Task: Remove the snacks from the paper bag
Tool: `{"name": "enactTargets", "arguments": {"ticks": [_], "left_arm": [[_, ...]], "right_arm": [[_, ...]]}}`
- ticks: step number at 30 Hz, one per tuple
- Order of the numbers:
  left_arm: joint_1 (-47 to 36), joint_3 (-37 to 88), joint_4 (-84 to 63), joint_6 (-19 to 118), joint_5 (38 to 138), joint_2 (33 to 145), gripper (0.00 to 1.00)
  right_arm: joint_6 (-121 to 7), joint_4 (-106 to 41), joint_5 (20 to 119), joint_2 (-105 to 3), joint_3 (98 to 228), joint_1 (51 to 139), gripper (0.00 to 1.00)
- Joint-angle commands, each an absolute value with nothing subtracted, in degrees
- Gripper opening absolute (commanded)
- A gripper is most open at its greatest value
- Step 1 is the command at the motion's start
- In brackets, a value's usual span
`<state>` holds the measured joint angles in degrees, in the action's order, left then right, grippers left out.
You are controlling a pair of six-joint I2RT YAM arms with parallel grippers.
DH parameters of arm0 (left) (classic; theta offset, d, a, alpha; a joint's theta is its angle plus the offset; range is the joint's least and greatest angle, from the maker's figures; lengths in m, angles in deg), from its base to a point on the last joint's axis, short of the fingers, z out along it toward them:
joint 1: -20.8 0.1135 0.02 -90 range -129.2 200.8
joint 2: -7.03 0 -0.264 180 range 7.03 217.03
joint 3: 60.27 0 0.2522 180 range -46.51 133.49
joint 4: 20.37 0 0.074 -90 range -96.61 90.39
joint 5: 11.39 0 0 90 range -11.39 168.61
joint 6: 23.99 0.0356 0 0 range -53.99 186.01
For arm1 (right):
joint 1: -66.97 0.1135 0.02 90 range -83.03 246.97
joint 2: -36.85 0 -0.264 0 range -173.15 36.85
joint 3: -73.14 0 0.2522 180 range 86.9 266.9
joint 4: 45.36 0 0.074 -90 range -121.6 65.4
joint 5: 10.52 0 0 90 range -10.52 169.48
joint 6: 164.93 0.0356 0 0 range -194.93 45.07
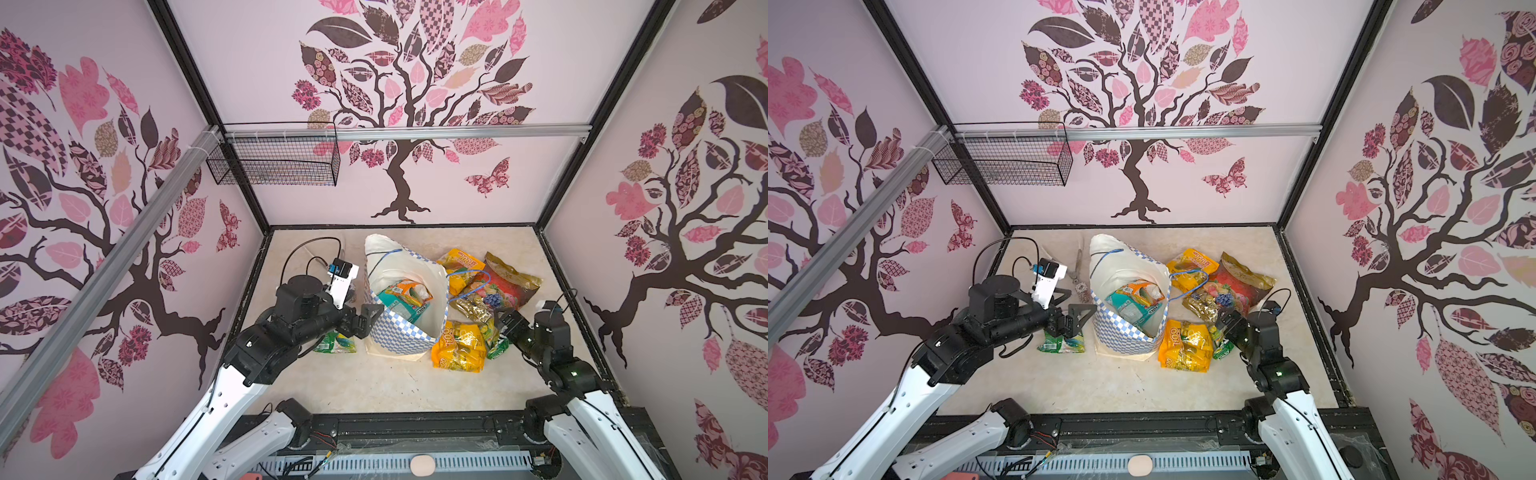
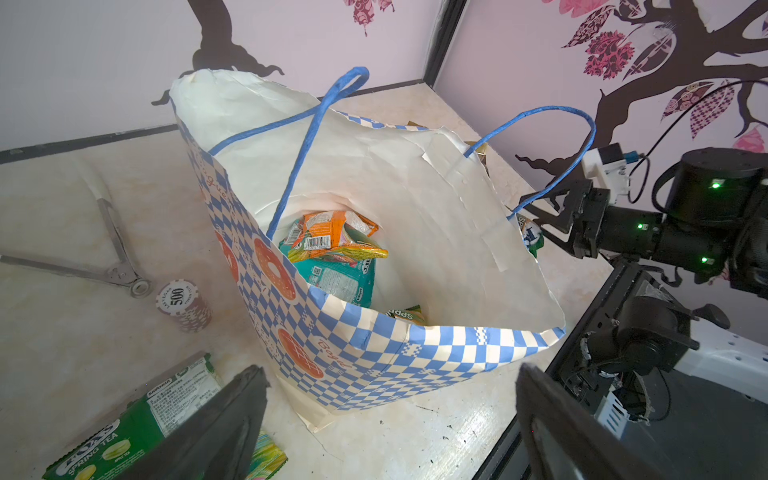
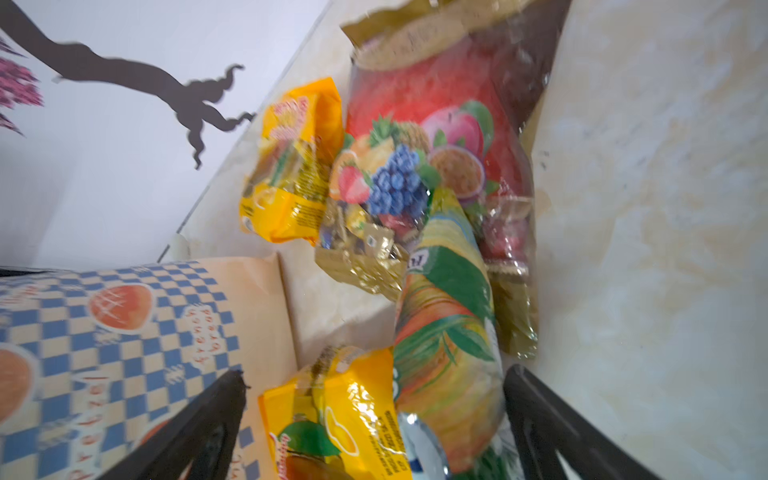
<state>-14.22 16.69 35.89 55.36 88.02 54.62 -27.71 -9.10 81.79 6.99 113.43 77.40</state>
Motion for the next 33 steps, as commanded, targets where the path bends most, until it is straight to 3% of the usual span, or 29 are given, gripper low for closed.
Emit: {"name": "enactTargets", "arguments": {"ticks": [1, 25, 28, 33], "left_arm": [[-14.35, 16.65, 35.4, 55.99, 87.52, 53.31, 0.95], [-14.35, 22.68, 31.79, 52.18, 91.66, 55.67, 0.95], [-14.36, 22.97, 27.26, 49.08, 93.95, 56.89, 0.95], [-14.6, 27.36, 26.02, 45.27, 92.12, 60.26, 0.91]], "right_arm": [[-29.91, -9.5, 85.45, 8.47, 118.74, 77.6, 1.0], [-37.79, -14.68, 47.2, -4.02, 141.13, 78.77, 1.0], [-38.96, -14.11, 43.64, -5.86, 143.14, 82.13, 1.0], [-44.59, -7.91, 49.06, -9.4, 149.4, 94.3, 1.0]]}}
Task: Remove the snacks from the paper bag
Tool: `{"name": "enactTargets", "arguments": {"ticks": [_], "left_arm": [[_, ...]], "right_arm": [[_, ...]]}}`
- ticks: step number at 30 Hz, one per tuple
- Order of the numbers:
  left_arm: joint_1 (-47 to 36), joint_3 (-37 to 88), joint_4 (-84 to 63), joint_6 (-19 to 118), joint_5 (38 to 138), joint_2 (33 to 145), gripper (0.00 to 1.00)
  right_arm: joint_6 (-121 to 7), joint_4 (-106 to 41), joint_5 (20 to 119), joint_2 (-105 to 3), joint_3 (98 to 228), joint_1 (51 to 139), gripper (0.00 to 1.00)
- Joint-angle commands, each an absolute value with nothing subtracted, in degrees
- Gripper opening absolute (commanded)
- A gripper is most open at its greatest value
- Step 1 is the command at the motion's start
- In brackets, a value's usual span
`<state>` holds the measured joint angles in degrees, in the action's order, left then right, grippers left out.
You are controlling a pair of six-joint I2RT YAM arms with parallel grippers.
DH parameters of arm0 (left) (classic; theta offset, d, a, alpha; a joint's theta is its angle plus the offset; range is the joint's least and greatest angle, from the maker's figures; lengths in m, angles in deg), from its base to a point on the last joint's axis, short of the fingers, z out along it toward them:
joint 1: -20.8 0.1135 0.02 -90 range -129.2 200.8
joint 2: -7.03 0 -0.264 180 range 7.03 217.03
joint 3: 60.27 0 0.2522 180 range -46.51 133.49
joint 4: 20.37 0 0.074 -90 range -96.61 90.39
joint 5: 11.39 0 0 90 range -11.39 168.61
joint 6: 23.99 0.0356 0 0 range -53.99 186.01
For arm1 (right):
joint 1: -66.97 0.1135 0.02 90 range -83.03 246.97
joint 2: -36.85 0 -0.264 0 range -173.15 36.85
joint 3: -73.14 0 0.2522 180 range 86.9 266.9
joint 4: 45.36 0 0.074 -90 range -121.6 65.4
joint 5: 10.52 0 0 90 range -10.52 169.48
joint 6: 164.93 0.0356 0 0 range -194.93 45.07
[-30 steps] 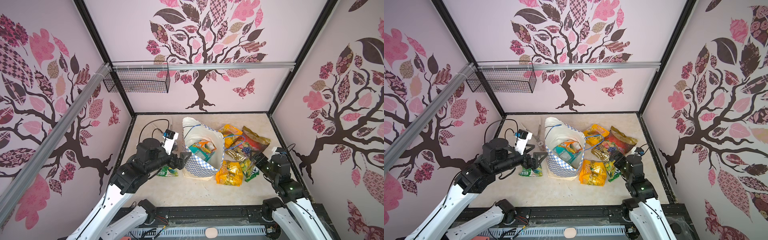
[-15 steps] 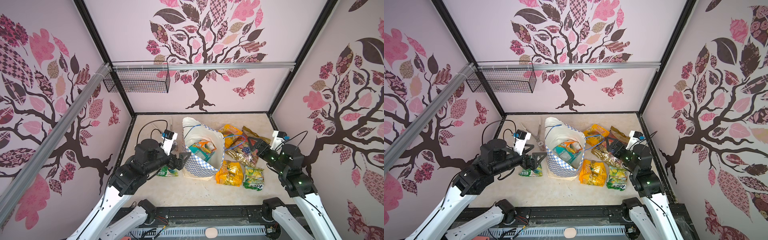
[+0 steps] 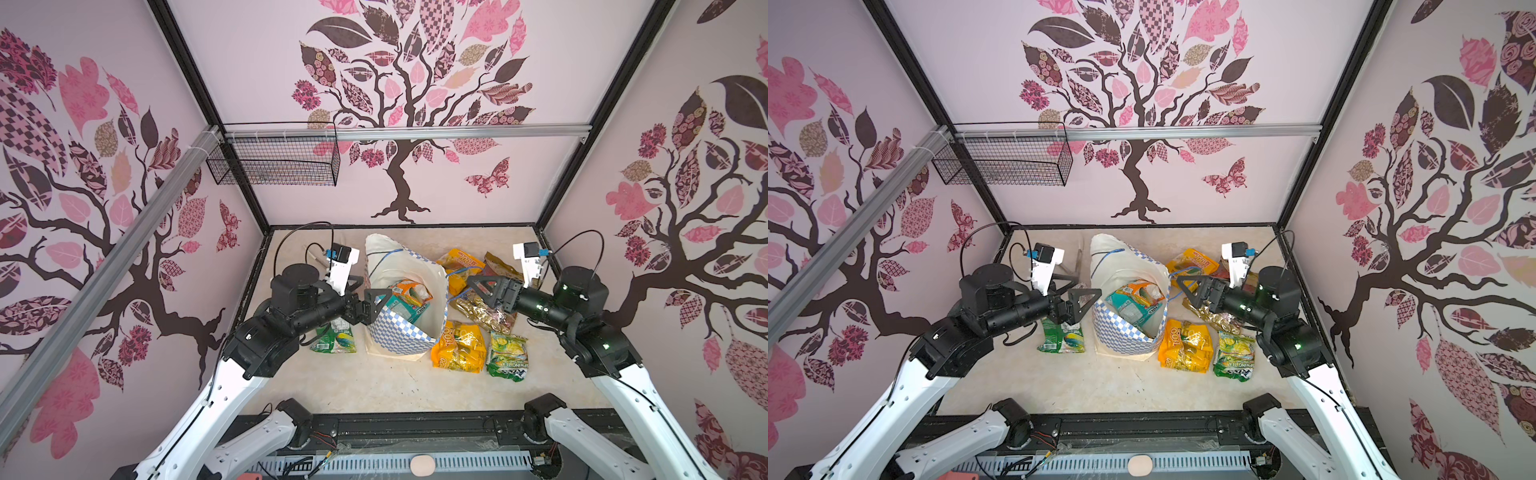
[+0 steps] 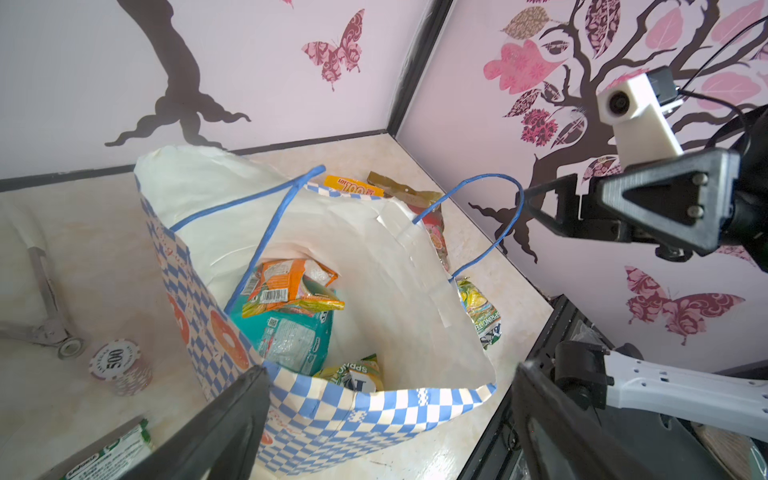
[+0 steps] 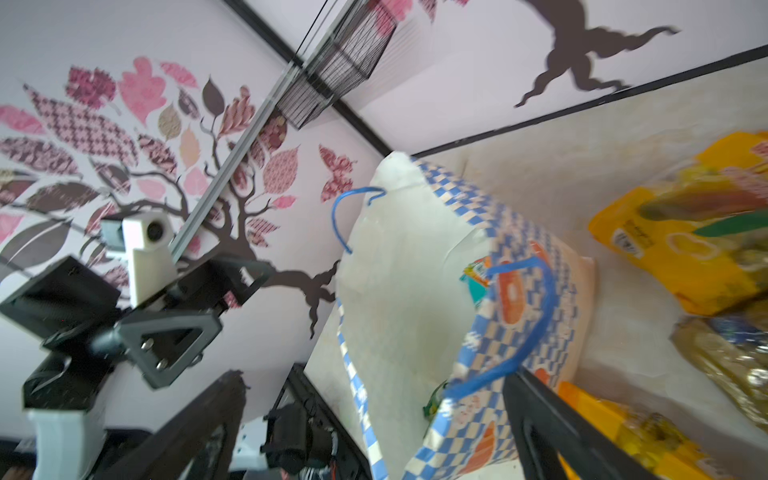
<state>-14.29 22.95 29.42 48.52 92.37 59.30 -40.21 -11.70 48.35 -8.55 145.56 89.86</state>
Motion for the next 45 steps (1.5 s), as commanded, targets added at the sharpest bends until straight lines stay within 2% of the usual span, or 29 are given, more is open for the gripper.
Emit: {"name": "enactTargets", "arguments": {"ticks": [1, 5, 10, 12, 19, 25, 35, 45], "left_arm": [[-14.81, 28.67, 26.29, 44.24, 91.02, 60.99, 0.9], [-16.66, 36.36, 31.92, 41.78, 87.31, 66.06, 0.85], [-32.85, 50.61, 43.85, 47.92, 64.9, 75.76, 0.84], [-34.99, 55.32, 47.6, 48.12, 62.24, 79.91, 0.83], [-35.18, 61.09, 51.26, 46.87, 61.13, 89.1, 0.74], [-34.52, 62.65, 54.46, 47.15, 62.44, 96.33, 0.74], [-28.86, 62.26, 58.8, 47.21, 69.02, 105.32, 0.72], [-28.1, 56.23, 58.2, 48.57, 70.18, 109.6, 0.73]], "right_arm": [[-45.18, -7.23, 49.94, -10.1, 149.98, 96.29, 1.0], [-46.16, -5.87, 50.61, -12.31, 150.8, 98.65, 1.0], [-48.2, -4.44, 51.99, -12.47, 151.0, 98.71, 1.0], [-48.56, -3.97, 52.38, -12.45, 150.65, 98.72, 1.0], [-49.14, -3.3, 54.2, -10.62, 148.38, 98.7, 1.0], [-49.16, -2.96, 55.36, -9.16, 147.2, 98.7, 1.0], [-49.1, -2.45, 56.46, -8.37, 146.42, 98.7, 1.0], [-49.26, -2.6, 56.98, -8.71, 146.1, 98.75, 1.0]]}}
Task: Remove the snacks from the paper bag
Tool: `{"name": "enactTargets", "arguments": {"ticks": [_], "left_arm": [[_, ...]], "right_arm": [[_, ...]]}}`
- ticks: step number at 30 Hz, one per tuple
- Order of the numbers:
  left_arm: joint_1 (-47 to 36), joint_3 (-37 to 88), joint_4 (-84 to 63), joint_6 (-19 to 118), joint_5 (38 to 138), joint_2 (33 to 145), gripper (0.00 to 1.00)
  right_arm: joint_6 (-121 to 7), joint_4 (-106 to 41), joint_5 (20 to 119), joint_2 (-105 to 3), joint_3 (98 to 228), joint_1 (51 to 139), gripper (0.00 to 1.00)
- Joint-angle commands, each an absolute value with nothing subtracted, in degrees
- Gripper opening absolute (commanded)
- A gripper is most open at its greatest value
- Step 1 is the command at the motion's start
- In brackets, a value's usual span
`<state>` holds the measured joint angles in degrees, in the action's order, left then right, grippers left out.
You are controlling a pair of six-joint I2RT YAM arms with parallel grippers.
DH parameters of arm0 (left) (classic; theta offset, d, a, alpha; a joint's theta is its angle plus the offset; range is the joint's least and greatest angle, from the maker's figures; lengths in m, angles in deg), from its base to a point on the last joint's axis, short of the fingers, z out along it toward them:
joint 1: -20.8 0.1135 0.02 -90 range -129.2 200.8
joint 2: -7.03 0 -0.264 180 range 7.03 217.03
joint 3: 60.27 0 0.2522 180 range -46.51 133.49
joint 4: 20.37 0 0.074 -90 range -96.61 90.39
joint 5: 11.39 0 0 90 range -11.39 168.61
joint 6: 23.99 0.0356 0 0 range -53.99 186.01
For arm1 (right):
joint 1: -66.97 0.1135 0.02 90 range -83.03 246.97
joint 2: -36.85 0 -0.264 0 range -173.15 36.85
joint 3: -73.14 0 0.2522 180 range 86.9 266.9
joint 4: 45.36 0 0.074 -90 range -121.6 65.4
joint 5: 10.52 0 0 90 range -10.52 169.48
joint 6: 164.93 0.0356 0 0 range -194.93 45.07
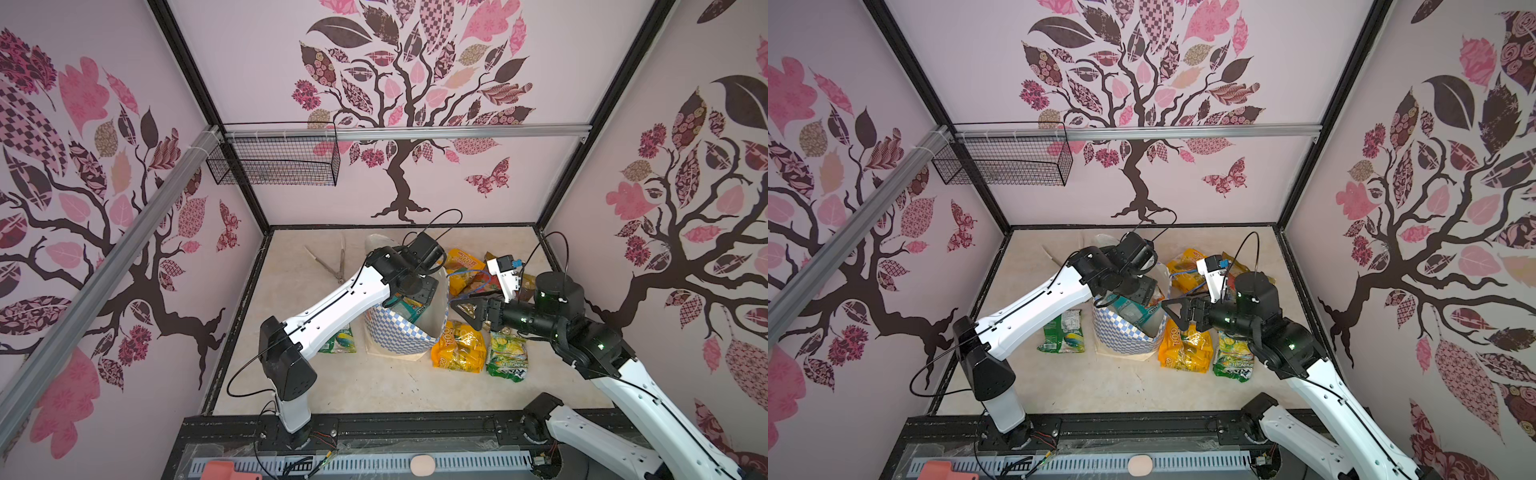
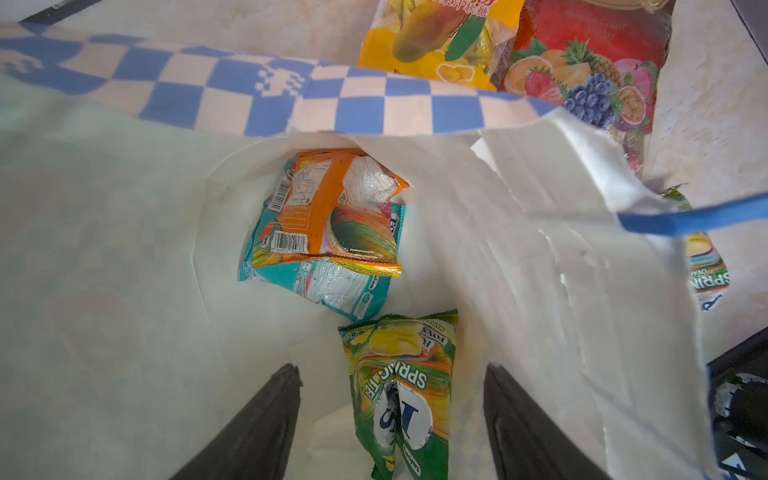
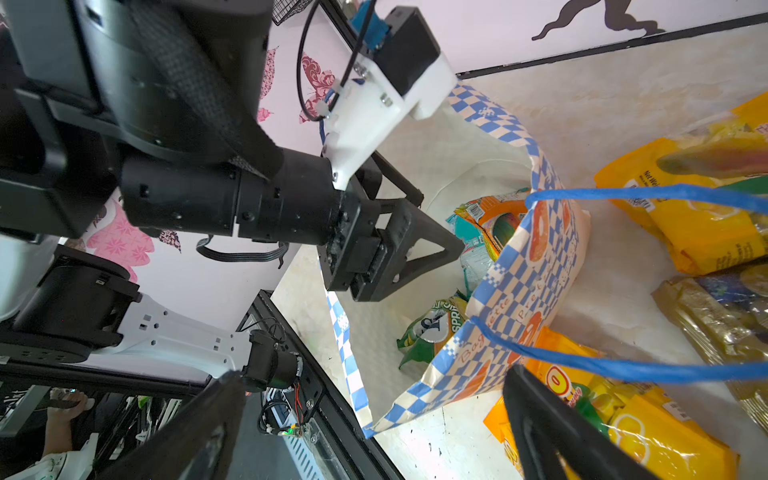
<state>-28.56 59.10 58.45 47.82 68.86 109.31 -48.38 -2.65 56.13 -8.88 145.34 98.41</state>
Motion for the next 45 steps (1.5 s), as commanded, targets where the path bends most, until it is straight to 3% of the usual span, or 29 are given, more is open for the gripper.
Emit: {"name": "enactTargets", "arguments": {"ticks": [1, 13, 24, 37, 45], "left_arm": [[-27.9, 54.59, 57.34, 48.57, 70.77, 109.55, 0.73], [-25.91, 45.89, 52.94, 49.12, 66.14, 113.02, 0.73], [-21.92, 48.58, 50.53, 50.4, 66.67, 121.88, 0.73], [-20.68, 45.41, 46.36, 50.03, 74.16, 130.59, 0.75], [-20.32, 40.94, 42.75, 49.25, 76.59, 132.49, 0.7]], "right_arm": [[-49.31, -2.6, 56.98, -8.78, 146.07, 98.7, 1.0], [-49.35, -1.9, 57.42, -8.54, 145.79, 98.72, 1.0], [-48.56, -1.83, 57.77, -8.06, 145.35, 98.72, 1.0], [-48.04, -2.49, 57.64, -8.52, 144.65, 98.7, 1.0], [-47.69, -2.79, 57.59, -8.5, 144.38, 98.74, 1.0]]}}
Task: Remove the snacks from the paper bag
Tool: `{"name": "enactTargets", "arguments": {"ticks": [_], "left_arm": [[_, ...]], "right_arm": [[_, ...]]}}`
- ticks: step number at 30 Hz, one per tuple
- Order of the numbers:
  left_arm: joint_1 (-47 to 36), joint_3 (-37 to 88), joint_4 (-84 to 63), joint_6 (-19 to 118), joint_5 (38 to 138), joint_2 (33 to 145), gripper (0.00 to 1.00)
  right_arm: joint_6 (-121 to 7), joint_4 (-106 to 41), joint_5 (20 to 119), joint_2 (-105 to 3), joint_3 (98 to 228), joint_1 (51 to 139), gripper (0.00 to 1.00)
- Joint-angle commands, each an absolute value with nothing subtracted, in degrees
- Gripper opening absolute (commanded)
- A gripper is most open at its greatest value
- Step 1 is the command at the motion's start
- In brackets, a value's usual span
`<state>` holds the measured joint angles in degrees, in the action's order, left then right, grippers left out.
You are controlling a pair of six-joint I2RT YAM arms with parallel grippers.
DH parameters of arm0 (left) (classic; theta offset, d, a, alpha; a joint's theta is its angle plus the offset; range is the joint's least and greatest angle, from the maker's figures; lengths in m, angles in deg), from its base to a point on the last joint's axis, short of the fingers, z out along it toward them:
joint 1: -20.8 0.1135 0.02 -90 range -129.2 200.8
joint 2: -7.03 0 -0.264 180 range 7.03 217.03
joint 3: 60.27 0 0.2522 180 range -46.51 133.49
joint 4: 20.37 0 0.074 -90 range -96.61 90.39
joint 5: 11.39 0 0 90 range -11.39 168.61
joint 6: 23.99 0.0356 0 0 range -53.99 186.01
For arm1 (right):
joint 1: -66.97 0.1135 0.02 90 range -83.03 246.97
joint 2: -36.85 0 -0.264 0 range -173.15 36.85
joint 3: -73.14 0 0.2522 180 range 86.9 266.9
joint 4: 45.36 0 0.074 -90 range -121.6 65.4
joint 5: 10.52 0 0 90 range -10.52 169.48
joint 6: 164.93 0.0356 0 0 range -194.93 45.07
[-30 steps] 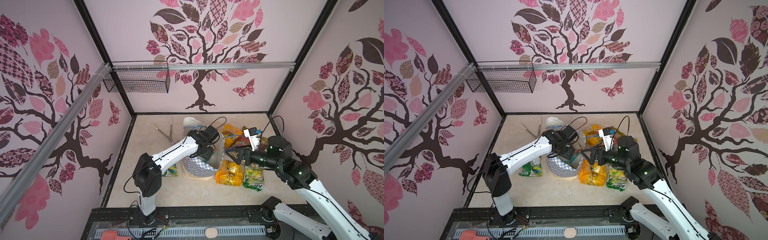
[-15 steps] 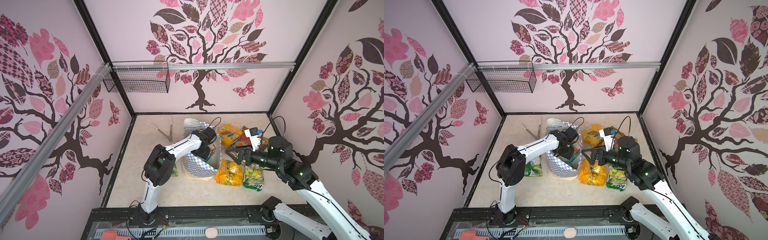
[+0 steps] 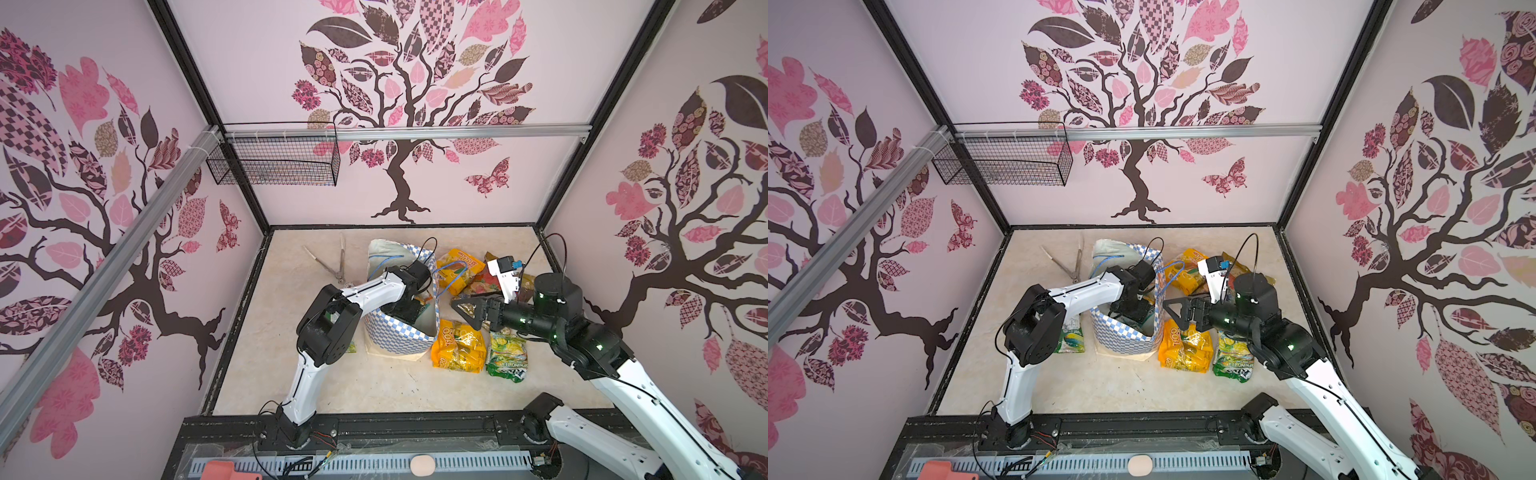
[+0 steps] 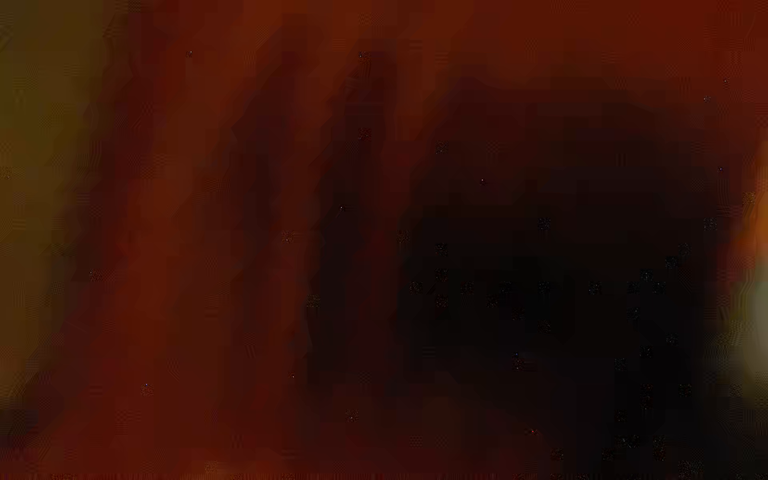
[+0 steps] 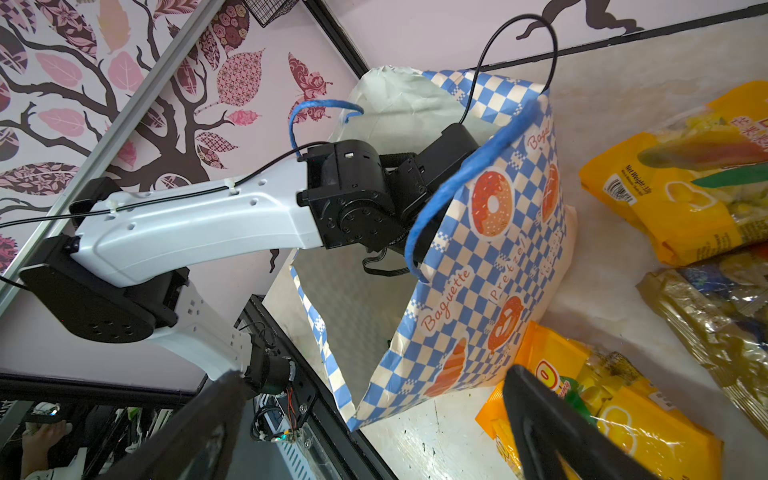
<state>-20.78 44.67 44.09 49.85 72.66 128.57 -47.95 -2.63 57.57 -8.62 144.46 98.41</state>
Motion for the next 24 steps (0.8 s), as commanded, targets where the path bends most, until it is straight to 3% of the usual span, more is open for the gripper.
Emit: {"name": "enactTargets", "arguments": {"ticks": [1, 19, 24], "left_arm": [[-20.28, 40.39, 42.46, 49.1, 76.81, 132.61, 0.69], [-19.89, 38.45, 40.76, 49.93, 79.15, 122.12, 0.03], [-19.91, 39.05, 41.71, 49.93, 78.46, 118.54, 0.0]], "right_arm": [[-47.7, -2.71, 57.6, -8.58, 144.38, 98.7, 1.0], [-46.8, -2.82, 58.74, -8.31, 144.36, 98.72, 1.0], [-46.8, -2.86, 59.35, -8.25, 144.26, 98.7, 1.0]]}}
